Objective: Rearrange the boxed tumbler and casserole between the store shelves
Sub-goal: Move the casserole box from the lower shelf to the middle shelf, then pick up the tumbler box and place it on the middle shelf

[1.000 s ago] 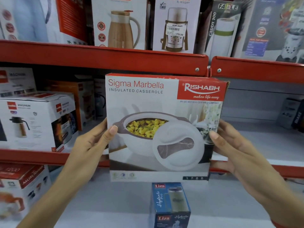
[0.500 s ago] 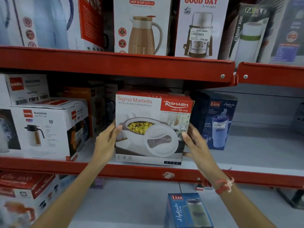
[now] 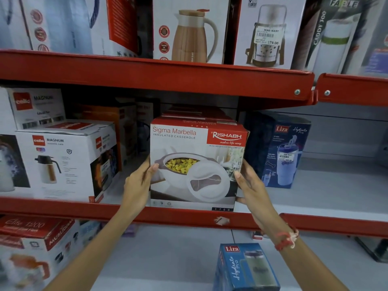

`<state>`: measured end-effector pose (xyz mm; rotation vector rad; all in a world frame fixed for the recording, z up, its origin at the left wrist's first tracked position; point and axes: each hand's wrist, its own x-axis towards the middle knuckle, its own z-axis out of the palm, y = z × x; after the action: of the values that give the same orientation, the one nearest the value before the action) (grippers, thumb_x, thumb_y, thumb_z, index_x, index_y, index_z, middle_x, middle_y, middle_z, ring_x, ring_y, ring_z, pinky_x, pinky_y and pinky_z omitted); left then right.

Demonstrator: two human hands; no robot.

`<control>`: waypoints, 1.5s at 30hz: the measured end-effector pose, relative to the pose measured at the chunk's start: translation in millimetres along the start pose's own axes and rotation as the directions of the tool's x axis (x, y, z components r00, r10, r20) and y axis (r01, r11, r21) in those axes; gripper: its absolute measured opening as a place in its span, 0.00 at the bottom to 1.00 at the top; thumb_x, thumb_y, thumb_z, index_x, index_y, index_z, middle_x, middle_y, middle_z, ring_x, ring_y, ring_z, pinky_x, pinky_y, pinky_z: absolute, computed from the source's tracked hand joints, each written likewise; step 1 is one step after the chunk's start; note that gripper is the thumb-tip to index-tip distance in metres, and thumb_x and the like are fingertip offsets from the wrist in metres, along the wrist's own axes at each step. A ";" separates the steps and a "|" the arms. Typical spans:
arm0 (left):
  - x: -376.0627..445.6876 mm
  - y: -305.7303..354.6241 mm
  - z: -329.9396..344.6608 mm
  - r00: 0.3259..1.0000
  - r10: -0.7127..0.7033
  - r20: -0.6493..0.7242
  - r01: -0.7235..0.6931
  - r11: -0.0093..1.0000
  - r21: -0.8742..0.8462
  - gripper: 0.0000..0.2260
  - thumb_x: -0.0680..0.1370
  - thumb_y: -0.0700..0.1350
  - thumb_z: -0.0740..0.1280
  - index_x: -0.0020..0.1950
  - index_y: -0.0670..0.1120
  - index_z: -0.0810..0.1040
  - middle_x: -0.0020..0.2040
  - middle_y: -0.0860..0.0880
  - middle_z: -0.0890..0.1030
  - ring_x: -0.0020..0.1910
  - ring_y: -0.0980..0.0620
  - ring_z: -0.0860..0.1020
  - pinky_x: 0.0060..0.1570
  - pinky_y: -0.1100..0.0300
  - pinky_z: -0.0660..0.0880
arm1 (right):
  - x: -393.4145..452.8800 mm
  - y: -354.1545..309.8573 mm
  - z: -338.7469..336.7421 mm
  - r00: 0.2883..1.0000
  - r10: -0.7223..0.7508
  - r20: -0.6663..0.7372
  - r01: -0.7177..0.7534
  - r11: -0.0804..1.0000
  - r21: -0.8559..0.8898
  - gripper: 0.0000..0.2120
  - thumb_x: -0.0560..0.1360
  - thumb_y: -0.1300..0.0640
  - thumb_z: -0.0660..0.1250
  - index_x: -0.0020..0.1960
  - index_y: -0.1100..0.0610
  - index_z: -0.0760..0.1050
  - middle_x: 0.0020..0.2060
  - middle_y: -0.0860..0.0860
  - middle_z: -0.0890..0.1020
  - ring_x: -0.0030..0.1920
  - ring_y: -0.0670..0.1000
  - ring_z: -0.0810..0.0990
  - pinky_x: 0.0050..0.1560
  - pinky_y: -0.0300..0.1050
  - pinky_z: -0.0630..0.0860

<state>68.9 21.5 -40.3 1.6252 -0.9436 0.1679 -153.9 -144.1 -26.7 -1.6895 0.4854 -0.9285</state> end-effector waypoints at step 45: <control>-260.3 45.0 116.4 0.739 -0.292 0.607 0.371 0.929 -0.005 0.24 0.77 0.58 0.56 0.70 0.67 0.53 0.64 0.58 0.75 0.52 0.68 0.80 0.53 0.60 0.76 | -203.6 126.4 -102.5 0.948 0.312 0.060 -0.301 0.943 -0.143 0.17 0.79 0.51 0.62 0.66 0.38 0.68 0.57 0.37 0.81 0.54 0.34 0.81 0.51 0.36 0.81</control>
<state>-176.2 45.2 -190.9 1.7275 -1.0794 -0.6894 -340.9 -101.6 -203.2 -1.7015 0.7447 -0.6077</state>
